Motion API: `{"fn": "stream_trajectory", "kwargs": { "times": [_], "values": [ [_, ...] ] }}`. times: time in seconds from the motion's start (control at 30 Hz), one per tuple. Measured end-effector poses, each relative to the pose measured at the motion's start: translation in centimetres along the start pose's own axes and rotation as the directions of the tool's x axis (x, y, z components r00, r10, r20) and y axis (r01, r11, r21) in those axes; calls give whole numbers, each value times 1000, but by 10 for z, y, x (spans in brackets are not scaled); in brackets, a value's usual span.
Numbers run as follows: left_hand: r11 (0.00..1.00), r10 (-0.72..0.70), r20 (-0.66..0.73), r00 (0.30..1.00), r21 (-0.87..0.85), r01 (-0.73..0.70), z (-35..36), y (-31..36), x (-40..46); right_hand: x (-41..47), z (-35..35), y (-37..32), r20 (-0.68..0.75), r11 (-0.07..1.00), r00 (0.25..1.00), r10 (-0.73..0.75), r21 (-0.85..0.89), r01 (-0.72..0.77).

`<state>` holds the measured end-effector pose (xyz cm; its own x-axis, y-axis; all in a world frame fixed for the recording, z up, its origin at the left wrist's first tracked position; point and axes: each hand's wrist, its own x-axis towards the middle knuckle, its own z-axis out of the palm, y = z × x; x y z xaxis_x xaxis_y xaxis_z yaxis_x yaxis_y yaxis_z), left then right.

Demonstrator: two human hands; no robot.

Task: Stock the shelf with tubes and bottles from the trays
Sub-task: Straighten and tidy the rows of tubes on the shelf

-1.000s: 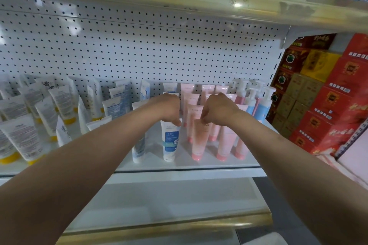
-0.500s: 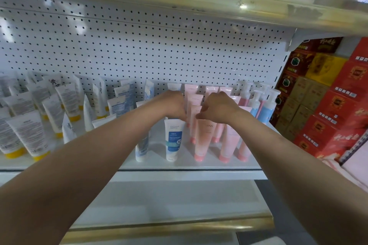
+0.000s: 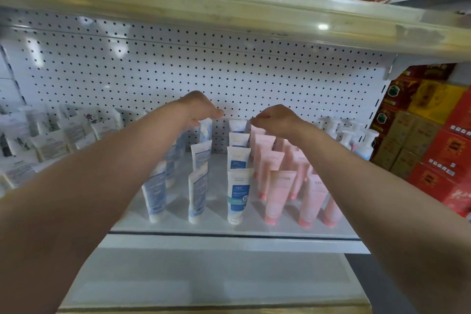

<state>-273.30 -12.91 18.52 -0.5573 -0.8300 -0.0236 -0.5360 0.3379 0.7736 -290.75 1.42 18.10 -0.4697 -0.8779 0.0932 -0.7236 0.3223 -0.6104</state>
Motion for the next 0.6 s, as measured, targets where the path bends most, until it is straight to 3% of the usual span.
{"fn": "stream_trajectory", "kwargs": {
  "times": [0.23, 0.6],
  "values": [
    [998, 12, -69, 998, 58, -8, -41, -28, 33, 40, 34, -28, 56, 1000, 998, -13, 9, 12],
    [939, 87, 5, 996, 334, -83, -93, -79, 109, 128, 79, -67, 14, 984, 999, -43, -174, 45]
  ]
}}
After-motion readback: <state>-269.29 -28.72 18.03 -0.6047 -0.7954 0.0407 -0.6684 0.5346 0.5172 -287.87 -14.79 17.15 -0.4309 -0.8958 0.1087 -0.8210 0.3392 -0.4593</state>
